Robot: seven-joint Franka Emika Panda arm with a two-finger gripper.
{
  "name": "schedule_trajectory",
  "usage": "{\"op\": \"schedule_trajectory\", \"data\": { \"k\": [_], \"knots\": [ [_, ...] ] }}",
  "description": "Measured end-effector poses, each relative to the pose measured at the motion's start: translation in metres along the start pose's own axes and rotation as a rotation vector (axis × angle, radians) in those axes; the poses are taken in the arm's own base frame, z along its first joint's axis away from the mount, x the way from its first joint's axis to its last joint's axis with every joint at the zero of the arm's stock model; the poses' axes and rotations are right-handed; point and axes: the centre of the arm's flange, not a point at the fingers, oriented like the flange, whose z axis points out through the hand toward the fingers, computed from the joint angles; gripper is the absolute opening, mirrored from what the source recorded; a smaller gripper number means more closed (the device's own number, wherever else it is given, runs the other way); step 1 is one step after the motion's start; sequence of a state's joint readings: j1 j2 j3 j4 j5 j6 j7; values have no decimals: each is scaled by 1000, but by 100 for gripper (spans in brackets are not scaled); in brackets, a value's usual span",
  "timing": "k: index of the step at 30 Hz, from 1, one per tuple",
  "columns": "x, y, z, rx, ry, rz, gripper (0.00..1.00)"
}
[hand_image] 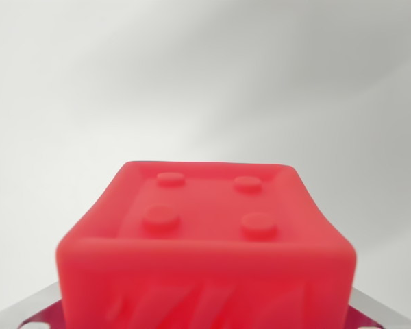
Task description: Destack cube
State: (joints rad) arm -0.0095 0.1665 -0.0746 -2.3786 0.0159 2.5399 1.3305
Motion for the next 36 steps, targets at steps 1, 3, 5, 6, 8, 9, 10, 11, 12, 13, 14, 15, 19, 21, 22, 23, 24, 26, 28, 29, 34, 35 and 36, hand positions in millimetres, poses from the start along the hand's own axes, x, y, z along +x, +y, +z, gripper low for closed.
{"op": "schedule_trajectory", "data": {
  "k": [1,3,5,6,8,9,10,11,12,13,14,15,19,21,22,23,24,26,28,29,34,35,36],
  "knots": [
    [2,1,0,0,0,1,0],
    [6,2,1,1,0,3,0],
    [9,3,2,1,0,4,0],
    [11,4,2,1,0,5,0],
    [14,5,3,2,0,7,0],
    [16,6,3,2,0,8,0],
    [18,7,3,2,0,8,0],
    [20,7,4,2,0,9,0],
    [21,8,4,2,0,10,0],
    [23,9,5,2,0,11,0],
    [25,9,5,1,0,11,0],
    [27,10,6,1,0,12,0],
    [34,13,7,1,0,15,0],
    [37,14,8,2,-1,17,0],
    [39,15,9,2,-1,17,0],
    [40,15,9,2,-1,18,0],
    [42,16,9,1,-1,18,0],
    [46,18,10,1,-1,20,0],
    [49,19,11,1,-1,21,0],
    [51,20,11,0,-1,22,0],
    [60,23,13,1,-1,26,0],
    [62,24,14,1,-1,27,0],
    [64,25,14,1,-1,28,0]
  ]
}}
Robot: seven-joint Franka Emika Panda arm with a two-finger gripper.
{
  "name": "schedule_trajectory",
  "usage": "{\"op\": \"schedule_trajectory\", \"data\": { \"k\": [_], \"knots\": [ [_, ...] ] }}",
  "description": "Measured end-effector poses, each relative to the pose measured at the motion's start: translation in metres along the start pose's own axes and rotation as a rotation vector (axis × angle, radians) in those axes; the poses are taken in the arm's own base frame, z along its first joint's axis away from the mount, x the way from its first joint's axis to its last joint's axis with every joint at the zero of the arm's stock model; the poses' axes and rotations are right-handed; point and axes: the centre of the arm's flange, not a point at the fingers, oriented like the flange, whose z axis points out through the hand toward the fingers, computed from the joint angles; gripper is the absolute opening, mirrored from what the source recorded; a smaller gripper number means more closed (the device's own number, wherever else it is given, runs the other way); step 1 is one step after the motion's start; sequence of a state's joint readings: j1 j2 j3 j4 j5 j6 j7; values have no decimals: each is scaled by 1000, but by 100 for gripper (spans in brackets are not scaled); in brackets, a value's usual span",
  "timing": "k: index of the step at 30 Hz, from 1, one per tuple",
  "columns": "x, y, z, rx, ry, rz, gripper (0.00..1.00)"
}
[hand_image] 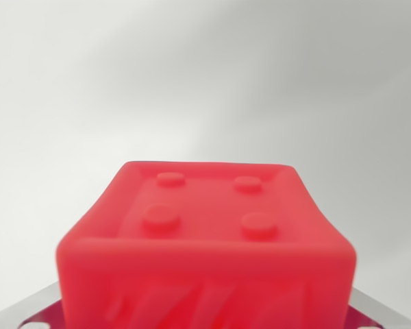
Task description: Destack cube
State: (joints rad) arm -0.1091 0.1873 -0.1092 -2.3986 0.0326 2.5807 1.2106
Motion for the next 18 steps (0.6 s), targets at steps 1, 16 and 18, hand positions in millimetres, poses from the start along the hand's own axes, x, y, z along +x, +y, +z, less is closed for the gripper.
{"op": "schedule_trajectory", "data": {
  "k": [1,16,18],
  "knots": [
    [2,1,0,0,0,1,0],
    [27,10,7,0,-1,12,0],
    [30,12,8,0,-1,14,0]
  ]
}}
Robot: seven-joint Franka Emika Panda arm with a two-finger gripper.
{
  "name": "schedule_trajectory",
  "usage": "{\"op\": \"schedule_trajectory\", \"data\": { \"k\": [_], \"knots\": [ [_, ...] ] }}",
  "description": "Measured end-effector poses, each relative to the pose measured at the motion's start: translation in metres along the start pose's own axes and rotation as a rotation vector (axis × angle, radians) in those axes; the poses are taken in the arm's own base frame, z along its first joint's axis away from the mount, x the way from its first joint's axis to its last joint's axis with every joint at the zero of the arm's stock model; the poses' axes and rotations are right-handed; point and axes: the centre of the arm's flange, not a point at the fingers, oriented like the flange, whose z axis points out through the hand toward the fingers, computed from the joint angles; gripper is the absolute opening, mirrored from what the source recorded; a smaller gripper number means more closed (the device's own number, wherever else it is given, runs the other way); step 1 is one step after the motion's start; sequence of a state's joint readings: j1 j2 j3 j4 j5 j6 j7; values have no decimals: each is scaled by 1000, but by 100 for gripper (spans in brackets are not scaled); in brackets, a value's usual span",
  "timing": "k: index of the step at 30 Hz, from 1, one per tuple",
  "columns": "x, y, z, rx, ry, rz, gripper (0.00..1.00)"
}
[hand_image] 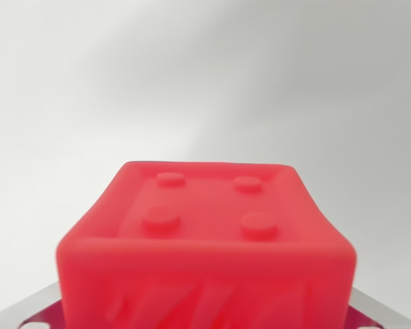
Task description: Destack cube
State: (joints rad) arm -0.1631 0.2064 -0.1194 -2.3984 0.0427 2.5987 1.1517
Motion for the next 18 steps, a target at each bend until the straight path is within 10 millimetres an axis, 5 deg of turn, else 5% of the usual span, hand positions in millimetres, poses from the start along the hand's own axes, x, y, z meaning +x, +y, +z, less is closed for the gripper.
{"op": "schedule_trajectory", "data": {
  "k": [18],
  "knots": [
    [24,8,15,1,1,10,0]
  ]
}}
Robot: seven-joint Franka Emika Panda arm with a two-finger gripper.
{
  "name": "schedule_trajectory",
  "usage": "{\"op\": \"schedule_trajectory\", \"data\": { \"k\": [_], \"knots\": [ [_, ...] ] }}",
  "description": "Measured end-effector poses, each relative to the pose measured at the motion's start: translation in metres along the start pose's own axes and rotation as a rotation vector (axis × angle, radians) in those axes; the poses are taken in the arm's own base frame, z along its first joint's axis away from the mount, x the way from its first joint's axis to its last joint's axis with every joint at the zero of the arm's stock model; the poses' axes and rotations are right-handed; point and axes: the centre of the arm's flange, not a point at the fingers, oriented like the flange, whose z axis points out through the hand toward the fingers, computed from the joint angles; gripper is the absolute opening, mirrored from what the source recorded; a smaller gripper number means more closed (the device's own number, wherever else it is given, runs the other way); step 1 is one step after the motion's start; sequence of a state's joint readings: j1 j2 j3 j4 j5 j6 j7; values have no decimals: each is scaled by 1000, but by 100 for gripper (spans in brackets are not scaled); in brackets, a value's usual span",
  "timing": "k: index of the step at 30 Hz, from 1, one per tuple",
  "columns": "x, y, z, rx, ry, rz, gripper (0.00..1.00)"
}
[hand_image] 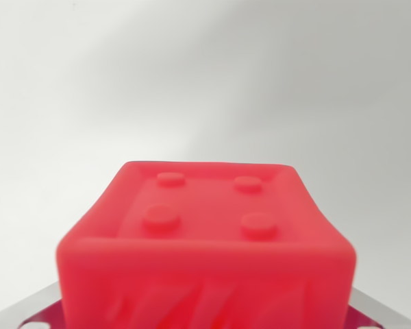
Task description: Destack cube
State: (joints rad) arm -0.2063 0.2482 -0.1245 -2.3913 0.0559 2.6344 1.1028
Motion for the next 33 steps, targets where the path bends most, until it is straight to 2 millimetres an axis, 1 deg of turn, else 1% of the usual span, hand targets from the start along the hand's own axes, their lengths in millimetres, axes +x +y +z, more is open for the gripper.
{"op": "schedule_trajectory", "data": {
  "k": [5,19,33],
  "knots": [
    [-1,0,21,-5,-1,-1,0],
    [-1,0,57,-4,-1,-2,0],
    [-1,0,84,-3,-1,-2,0]
  ]
}}
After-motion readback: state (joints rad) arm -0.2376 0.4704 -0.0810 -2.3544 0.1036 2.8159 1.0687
